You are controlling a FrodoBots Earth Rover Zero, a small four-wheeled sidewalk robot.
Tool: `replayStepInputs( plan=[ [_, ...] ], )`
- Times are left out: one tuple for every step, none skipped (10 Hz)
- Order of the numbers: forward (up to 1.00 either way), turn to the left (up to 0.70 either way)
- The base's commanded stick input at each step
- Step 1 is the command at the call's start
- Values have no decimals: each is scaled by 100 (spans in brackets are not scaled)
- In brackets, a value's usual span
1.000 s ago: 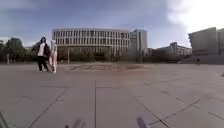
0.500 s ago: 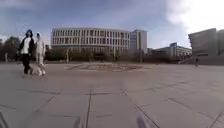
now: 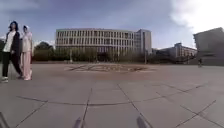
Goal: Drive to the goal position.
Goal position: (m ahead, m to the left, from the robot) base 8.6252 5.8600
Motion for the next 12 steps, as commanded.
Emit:
replayStepInputs(
  plan=[
    [100, 27],
    [100, 27],
    [100, 27],
    [100, 27],
    [100, 27],
    [100, 27],
    [100, 27],
    [100, 27],
    [100, 27],
    [100, 27],
    [100, 27],
    [100, 27]
  ],
)
